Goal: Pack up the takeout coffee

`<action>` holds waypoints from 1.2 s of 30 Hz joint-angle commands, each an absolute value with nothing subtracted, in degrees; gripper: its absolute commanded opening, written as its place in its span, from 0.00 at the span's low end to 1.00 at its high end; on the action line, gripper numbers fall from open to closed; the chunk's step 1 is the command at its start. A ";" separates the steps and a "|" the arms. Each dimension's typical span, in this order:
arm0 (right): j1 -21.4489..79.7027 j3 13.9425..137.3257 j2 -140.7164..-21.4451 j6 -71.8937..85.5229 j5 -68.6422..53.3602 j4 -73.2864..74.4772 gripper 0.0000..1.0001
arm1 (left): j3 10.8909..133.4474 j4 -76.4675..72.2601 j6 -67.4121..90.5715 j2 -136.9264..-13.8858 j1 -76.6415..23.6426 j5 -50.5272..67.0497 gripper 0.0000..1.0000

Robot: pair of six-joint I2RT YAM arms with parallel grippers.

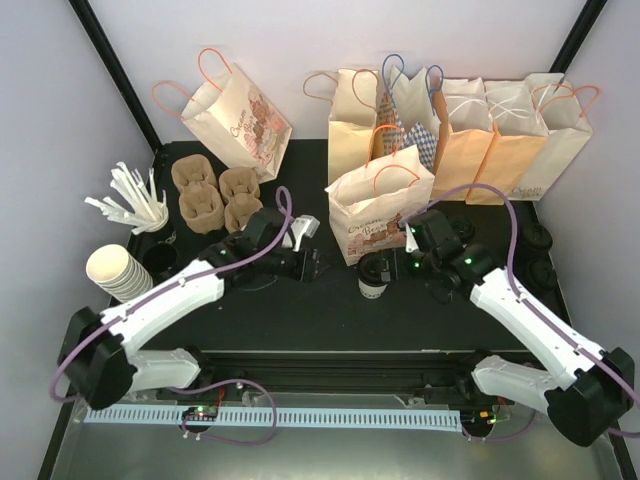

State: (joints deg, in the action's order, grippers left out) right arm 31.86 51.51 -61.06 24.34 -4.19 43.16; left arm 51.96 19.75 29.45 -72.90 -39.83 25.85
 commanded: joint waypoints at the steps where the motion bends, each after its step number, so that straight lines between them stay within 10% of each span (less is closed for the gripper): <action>1: 36.45 55.50 -64.29 25.47 -0.42 44.38 1.00 | 49.60 22.77 26.77 -65.47 -39.60 18.81 0.49; 15: 44.26 63.08 -77.16 28.68 9.94 48.60 0.98 | 43.12 20.84 24.24 -46.09 -39.43 4.91 0.95; 36: 47.49 65.08 -81.42 29.79 13.36 52.01 0.84 | 48.98 31.79 23.51 -43.86 -39.03 -4.87 0.97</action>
